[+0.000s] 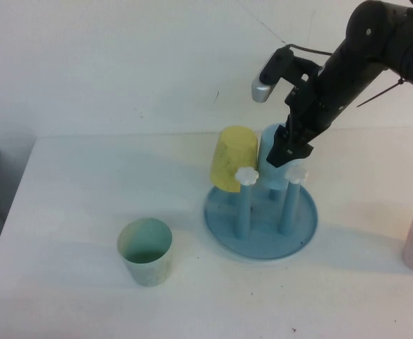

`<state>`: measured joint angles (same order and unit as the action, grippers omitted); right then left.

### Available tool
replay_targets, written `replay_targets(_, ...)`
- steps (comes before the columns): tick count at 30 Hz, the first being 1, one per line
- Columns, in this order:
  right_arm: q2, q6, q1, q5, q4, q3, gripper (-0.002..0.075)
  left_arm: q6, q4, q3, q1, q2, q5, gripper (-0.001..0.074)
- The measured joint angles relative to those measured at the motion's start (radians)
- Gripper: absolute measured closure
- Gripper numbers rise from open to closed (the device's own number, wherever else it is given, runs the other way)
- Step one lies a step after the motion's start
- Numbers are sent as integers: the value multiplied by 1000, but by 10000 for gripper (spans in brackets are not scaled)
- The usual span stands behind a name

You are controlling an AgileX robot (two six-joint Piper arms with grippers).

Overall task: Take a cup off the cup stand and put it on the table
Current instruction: Pick up the cup from the rack, then hand over the cup

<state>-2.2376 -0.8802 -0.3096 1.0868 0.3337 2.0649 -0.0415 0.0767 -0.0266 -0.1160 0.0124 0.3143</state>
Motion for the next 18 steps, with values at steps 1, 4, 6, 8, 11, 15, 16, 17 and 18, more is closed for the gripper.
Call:
replay_targets(1,0,0,0,21,0,11,153,0,0,0,0,0,0,738)
replay_targets(4,4,8,0,97,-2,68,153,0,0,0,0,0,0,738)
replay_targets(6,17,25,0,131,-14,117,153,0,0,0,0,0,0,738)
replay_targets(8,41,52,0,145,-35,175,153,0,0,0,0,0,0,738)
replay_targets(11,103,125,3,146,-55,231,153,0,0,0,0,0,0,738)
replay_targets(15,236,205,22,146,-35,202,153,0,0,0,0,0,0,738)
replay_targets(16,276,213,32,146,-3,162,153,0,0,0,0,0,0,738)
replay_targets(17,309,215,43,146,32,105,153,0,0,0,0,0,0,738)
replay_targets(18,350,207,57,146,85,32,153,0,0,0,0,0,0,738)
